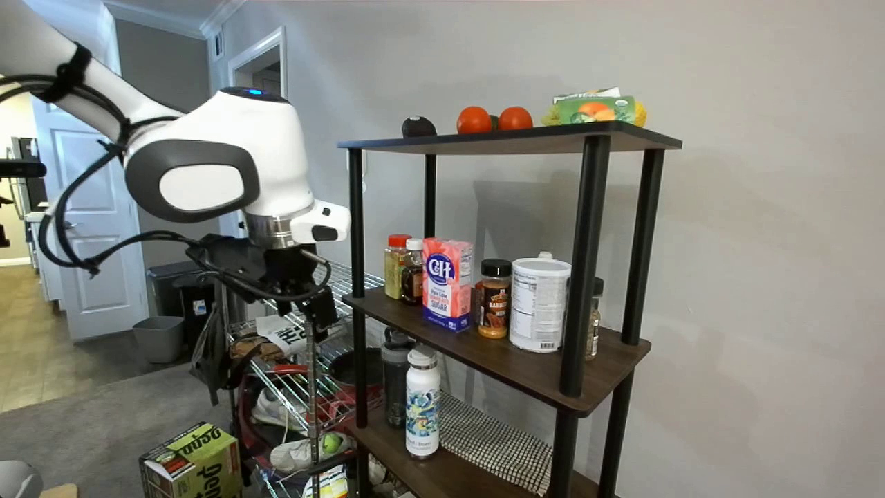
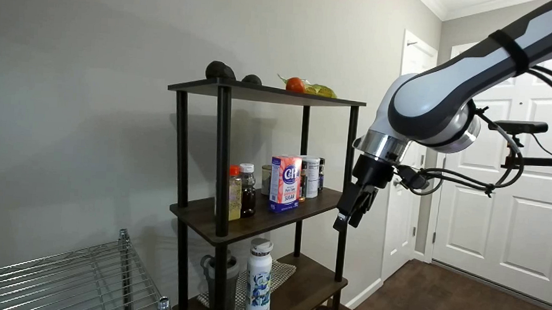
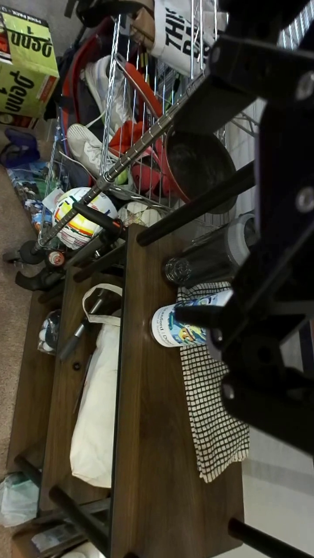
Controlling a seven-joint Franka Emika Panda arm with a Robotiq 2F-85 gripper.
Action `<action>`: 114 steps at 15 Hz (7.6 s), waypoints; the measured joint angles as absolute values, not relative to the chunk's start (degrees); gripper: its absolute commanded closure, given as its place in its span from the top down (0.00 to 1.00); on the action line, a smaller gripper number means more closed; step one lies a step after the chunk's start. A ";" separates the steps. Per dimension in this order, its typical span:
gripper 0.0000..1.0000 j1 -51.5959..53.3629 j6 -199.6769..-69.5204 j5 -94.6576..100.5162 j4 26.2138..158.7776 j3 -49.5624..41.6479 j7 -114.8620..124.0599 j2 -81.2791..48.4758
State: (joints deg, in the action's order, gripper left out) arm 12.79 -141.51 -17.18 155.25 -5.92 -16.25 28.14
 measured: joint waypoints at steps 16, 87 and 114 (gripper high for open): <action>1.00 9.72 -141.82 -17.37 146.14 -19.11 -35.49 22.80; 1.00 -5.24 -120.94 -99.15 143.43 -10.93 -110.12 11.78; 1.00 -6.71 -114.59 -102.14 140.13 -9.66 -126.17 7.80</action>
State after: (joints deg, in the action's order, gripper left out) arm -6.71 -114.59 -102.14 140.13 -9.66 -126.17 7.80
